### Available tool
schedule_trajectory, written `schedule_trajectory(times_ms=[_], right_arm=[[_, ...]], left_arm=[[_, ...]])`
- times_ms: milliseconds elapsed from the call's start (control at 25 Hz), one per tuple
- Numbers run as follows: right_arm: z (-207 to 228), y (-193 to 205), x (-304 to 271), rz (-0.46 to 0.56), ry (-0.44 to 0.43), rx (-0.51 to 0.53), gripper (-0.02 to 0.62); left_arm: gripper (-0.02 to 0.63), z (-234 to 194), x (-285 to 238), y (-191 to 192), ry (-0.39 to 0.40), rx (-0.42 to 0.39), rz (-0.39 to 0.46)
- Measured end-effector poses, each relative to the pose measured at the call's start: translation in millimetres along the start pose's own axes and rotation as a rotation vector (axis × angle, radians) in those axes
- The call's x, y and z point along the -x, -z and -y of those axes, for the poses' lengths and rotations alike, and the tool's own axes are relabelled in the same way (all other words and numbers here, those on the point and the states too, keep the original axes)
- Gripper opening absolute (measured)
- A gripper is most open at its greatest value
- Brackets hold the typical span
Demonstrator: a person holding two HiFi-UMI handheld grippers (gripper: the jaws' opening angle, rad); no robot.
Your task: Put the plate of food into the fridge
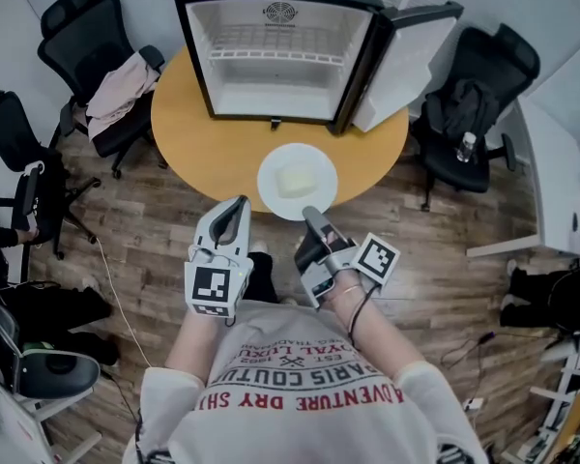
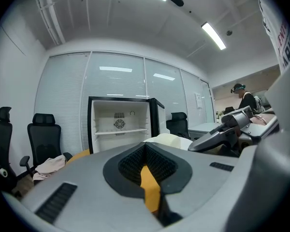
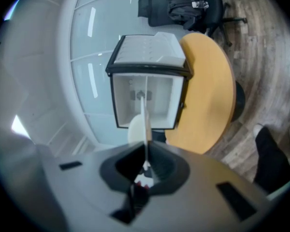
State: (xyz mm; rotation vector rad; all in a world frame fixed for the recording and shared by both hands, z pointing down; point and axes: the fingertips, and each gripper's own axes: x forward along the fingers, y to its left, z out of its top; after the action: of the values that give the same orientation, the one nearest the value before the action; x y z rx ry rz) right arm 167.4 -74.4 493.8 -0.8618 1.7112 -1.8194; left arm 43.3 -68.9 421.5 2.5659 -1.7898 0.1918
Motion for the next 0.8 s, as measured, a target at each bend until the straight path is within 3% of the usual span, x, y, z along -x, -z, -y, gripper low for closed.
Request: schedule_trajectory(times_ms=[800], right_arm=[[-23.3, -72.9, -160.8, 0.150, -0.005, -0.012, 0.040]], left_arm=[[0.034, -133.9, -150.0, -6.6, 0.104, 0.020, 0.024]])
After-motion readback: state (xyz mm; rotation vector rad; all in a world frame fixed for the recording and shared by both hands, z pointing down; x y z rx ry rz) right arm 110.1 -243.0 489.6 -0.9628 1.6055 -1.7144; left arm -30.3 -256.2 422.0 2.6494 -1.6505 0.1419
